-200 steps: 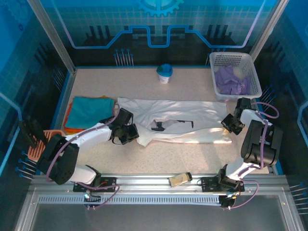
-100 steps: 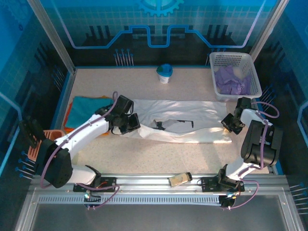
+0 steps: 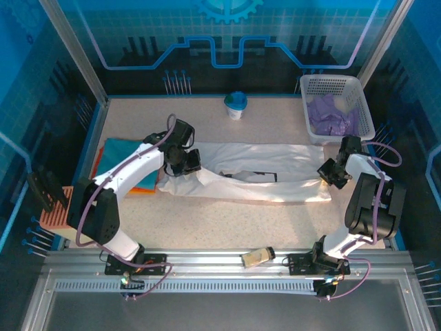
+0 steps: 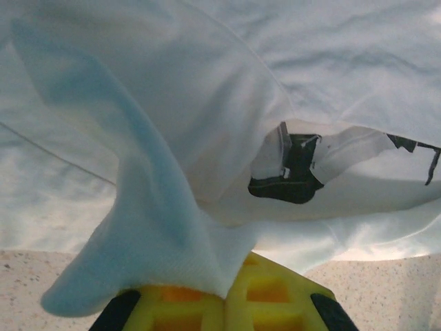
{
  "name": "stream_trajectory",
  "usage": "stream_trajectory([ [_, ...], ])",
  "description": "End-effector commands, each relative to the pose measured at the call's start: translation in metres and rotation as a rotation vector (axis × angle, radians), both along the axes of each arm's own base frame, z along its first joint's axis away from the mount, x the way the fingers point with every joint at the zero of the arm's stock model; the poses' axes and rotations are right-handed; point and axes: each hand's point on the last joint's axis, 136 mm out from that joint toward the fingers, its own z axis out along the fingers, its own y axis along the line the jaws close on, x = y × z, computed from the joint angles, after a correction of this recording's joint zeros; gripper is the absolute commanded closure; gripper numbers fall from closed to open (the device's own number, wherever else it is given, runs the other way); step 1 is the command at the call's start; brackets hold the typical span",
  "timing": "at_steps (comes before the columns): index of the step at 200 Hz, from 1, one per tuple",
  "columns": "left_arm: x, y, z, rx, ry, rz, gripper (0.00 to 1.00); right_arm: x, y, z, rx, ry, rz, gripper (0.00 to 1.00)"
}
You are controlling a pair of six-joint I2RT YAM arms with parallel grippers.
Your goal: Fold and stack the t-shirts
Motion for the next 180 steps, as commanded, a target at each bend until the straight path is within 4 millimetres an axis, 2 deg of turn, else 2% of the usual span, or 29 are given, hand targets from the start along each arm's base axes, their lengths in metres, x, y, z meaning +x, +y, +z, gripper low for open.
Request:
stream_trajectory([
  [1, 0.007, 0.012, 0.005, 0.038, -0.006, -0.006, 1.0, 0.005, -0.003, 0.013, -0.002, -0.033, -0.024, 0.97],
  [43, 0.011, 0.015, 0.008, 0.043, -0.009, -0.005, 1.0, 0.006, -0.005, 0.014, -0.005, -0.042, -0.031, 0.97],
  [97, 0.018, 0.012, -0.01, 0.053, 0.029, -0.023, 1.0, 0.013, -0.001, 0.01, 0.016, -0.069, -0.025, 0.95],
  [142, 0.032, 0.007, -0.012, 0.063, 0.035, -0.041, 1.0, 0.019, -0.006, 0.017, -0.034, -0.084, -0.013, 0.95],
  [180, 0.054, 0.001, -0.011, 0.089, 0.049, -0.061, 0.97, 0.022, -0.005, 0.011, -0.044, -0.067, -0.004, 0.95],
])
